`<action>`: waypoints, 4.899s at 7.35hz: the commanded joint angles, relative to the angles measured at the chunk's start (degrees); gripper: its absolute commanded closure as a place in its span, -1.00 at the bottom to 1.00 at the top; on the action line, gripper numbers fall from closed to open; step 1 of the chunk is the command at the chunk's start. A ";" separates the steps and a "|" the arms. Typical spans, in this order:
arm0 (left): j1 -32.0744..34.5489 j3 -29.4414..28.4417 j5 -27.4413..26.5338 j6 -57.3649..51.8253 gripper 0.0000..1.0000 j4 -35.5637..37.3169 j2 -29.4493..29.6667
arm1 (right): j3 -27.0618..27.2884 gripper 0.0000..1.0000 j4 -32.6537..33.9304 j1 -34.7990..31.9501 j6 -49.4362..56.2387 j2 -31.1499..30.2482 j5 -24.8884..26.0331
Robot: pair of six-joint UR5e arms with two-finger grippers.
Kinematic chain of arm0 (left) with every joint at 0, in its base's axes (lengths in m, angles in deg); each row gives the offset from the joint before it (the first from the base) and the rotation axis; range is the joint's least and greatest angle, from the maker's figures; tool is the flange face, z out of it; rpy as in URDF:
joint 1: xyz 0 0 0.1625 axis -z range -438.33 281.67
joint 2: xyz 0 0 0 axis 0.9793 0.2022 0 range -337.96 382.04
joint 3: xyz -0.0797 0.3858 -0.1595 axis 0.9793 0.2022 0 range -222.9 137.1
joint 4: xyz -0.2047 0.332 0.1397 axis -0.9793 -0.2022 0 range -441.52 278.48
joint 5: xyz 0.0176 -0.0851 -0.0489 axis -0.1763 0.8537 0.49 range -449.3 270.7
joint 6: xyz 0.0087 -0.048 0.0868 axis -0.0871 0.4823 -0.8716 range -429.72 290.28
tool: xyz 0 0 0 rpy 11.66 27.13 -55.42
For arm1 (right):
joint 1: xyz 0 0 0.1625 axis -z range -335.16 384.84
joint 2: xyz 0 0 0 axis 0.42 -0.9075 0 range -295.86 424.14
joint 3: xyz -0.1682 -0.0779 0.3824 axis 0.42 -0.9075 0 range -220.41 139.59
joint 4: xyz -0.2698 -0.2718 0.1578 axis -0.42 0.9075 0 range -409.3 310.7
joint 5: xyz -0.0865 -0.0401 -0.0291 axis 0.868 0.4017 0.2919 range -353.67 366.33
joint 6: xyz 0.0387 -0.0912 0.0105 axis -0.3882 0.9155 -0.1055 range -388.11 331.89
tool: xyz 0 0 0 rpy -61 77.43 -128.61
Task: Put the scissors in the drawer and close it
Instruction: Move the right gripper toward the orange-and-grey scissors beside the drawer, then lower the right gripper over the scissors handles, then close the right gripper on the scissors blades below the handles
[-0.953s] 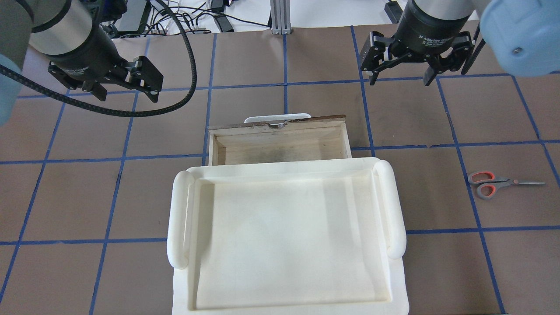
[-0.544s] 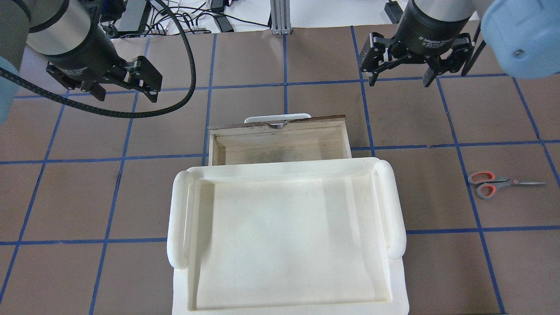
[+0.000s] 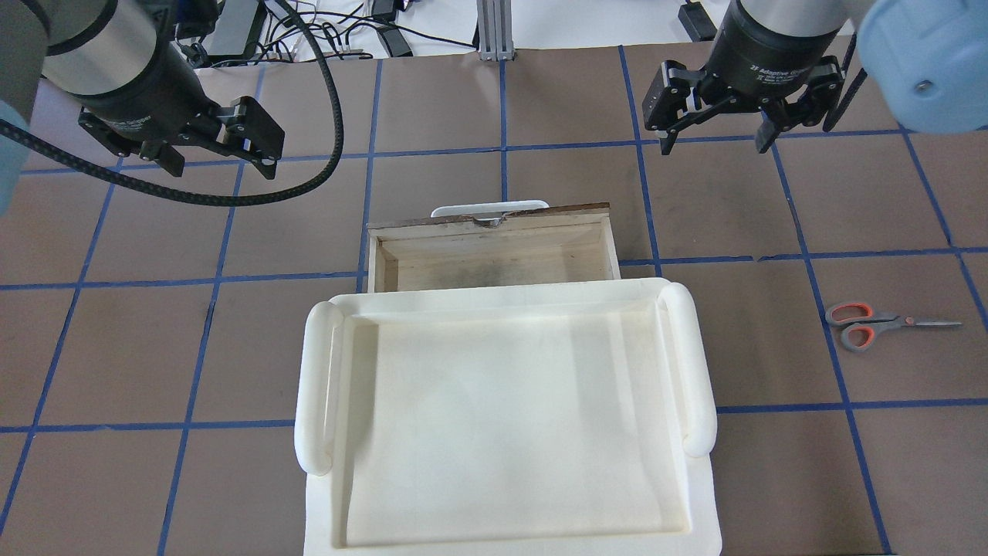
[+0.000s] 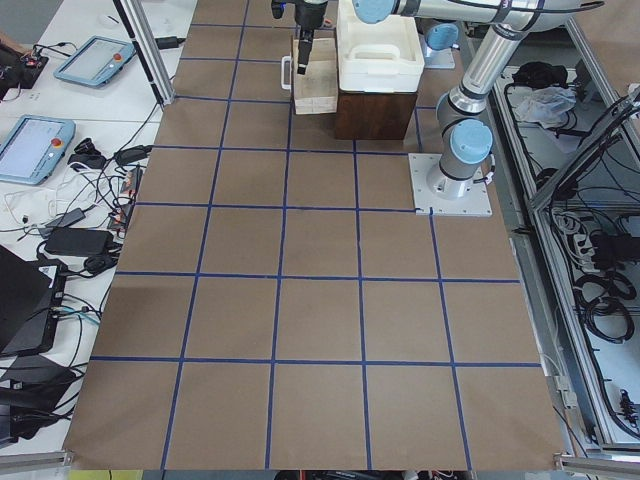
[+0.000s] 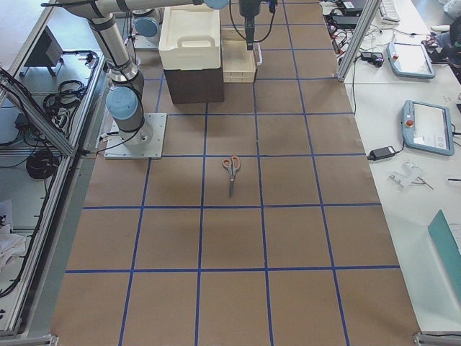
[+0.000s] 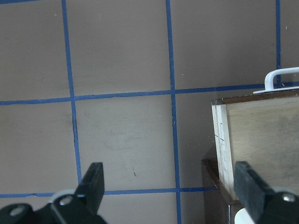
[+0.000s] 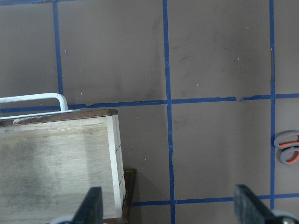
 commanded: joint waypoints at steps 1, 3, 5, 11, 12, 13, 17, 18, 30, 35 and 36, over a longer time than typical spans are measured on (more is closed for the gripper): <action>0.01 0.11 0.08 -0.02 -1.00 -0.11 -0.10 | 0.14 -1.00 -1.90 0.07 -0.84 0.04 0.61; 0.10 0.20 0.08 -0.02 -1.00 -0.20 -0.27 | 0.23 -1.00 -11.30 2.34 5.61 0.22 0.61; 0.01 0.20 0.00 0.07 -1.00 0.24 -0.01 | 3.89 -1.00 -11.06 11.62 25.15 0.04 1.75; 0.10 0.20 0.08 -0.02 -1.00 -0.02 0.51 | 25.85 -1.00 21.12 38.46 98.46 0.48 0.82; 0.10 0.20 0.00 -0.02 -1.00 -0.02 0.43 | 29.03 -1.00 25.90 40.83 109.00 1.35 -1.73; 0.10 0.20 0.08 -0.02 -1.00 0.15 0.51 | 31.84 -1.00 30.12 43.20 116.51 3.80 -2.71; 0.10 0.20 0.00 -0.02 -1.00 0.50 0.42 | 37.85 -1.00 47.00 49.29 130.08 14.77 -6.33; 0.01 0.20 0.08 0.07 -1.00 0.68 0.69 | 37.93 -0.99 48.08 49.20 131.68 15.16 -5.63; 0.10 0.29 0.26 -0.11 -1.00 0.50 0.34 | 37.85 -0.55 48.18 46.30 141.20 15.68 -2.99; 0.10 0.29 0.26 -0.02 -1.00 0.50 0.16 | 37.85 0.25 48.00 46.57 141.28 15.95 -2.73; 0.10 0.29 0.26 -0.02 -1.00 0.50 0.25 | 37.85 0.64 48.00 46.57 141.28 15.95 -2.72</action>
